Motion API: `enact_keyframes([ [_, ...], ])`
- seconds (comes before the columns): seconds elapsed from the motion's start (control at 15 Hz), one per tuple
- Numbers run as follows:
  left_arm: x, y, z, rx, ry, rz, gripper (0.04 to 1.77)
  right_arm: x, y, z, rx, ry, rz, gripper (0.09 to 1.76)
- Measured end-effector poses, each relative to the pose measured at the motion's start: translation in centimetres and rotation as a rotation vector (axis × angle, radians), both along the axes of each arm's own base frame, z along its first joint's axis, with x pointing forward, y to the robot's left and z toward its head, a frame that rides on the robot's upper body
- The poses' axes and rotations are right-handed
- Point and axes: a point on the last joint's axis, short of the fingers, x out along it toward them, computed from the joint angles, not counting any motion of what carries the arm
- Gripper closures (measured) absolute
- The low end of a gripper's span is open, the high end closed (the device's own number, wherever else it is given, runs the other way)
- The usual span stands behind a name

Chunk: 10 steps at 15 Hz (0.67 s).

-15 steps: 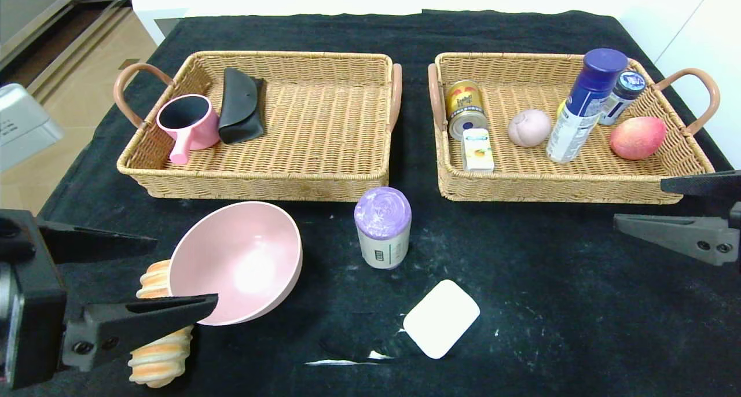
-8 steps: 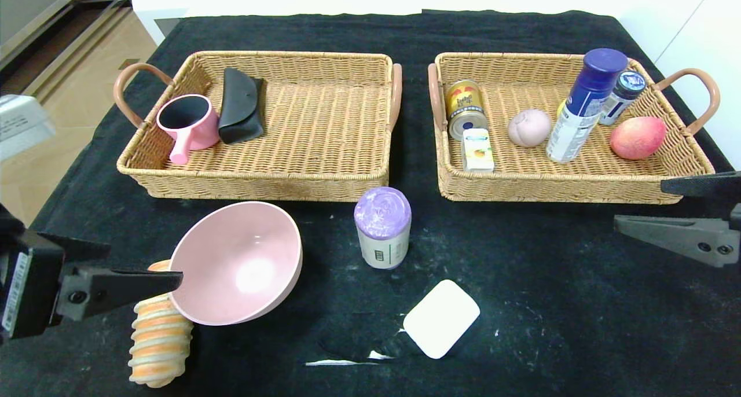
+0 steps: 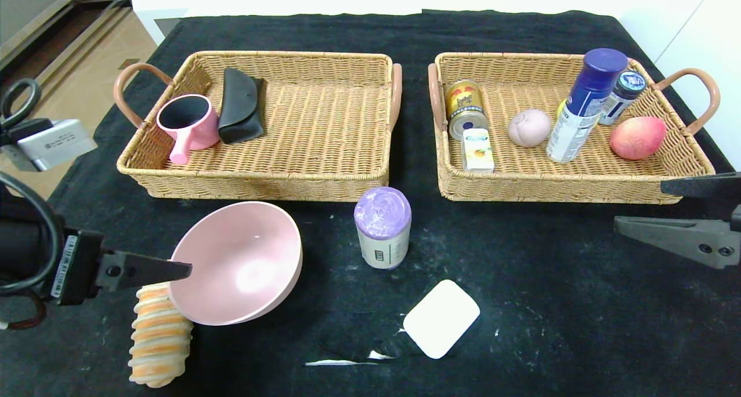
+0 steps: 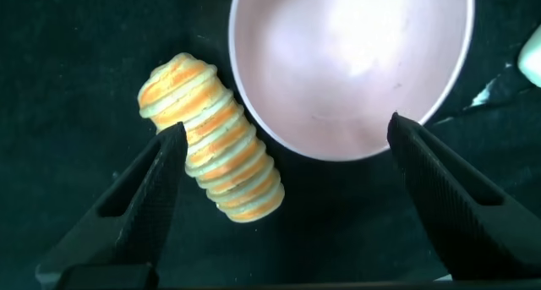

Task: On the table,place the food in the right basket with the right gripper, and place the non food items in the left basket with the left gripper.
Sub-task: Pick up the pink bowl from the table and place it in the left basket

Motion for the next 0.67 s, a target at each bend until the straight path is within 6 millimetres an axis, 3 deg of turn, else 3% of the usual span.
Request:
enact_keyframes([
  [0.67,5.1,0.0,-1.3,-0.010,0.034,0.003,0.09,-0.3,0.0,0.1,0.002,-0.007,0.004,0.15],
])
